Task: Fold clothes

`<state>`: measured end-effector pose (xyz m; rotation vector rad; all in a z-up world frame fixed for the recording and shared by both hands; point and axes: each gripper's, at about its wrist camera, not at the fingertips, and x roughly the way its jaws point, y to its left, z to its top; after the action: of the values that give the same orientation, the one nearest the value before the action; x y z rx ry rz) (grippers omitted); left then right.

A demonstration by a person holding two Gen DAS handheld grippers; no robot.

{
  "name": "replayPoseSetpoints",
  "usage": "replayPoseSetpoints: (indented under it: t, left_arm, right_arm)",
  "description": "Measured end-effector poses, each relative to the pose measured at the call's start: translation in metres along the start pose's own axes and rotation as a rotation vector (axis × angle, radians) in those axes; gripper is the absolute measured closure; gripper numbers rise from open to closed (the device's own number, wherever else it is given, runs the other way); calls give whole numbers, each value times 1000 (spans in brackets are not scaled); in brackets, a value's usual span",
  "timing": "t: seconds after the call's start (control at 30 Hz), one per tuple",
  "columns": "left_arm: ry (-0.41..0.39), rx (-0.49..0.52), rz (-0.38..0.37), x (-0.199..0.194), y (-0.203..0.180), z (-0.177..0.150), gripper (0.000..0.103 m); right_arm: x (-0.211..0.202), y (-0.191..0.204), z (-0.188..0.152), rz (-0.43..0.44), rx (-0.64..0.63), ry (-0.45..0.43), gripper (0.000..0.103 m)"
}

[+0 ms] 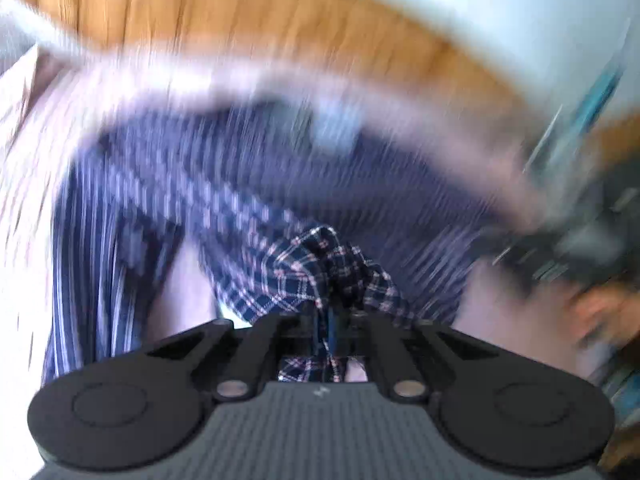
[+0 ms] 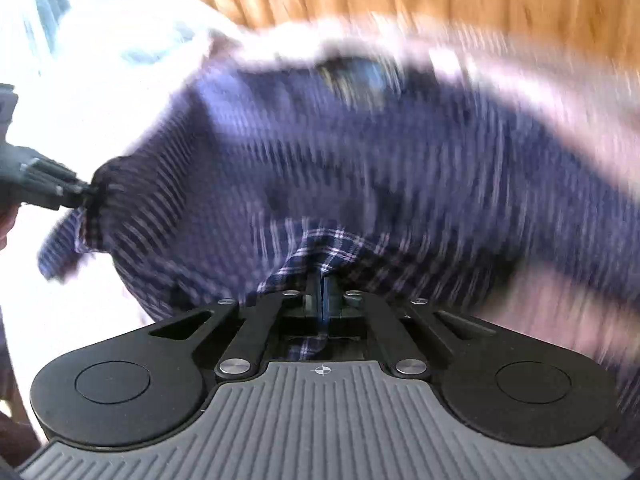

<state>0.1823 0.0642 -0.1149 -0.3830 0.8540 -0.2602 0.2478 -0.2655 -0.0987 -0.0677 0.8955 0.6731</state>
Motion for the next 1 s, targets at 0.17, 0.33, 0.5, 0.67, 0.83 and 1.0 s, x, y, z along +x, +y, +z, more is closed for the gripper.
replayPoseSetpoints:
  t: [0.17,0.33,0.5,0.67,0.83,1.0]
  left_arm:
    - [-69,-150,228,23,43,69,52]
    - [19,-169,297,30,63,36,36]
    - [66,-49,366,33,55,-23,20]
    - [104,38,433,71,54,-27,10]
    - [32,6,373,84,62,-5,80]
    - [-96,-55,84,7,45,5,101]
  right_arm:
    - [-9,-65,85,-149,234,-151,93]
    - [10,-85,68,-248,400,-105,63]
    - [-6,-29,16,-199,214,-132,32]
    - [41,11,-16,-214,-24,-26,20]
    - [76,11,-8,-252,-60,28,103]
    - [16,10,13,-135,-28,-39,103]
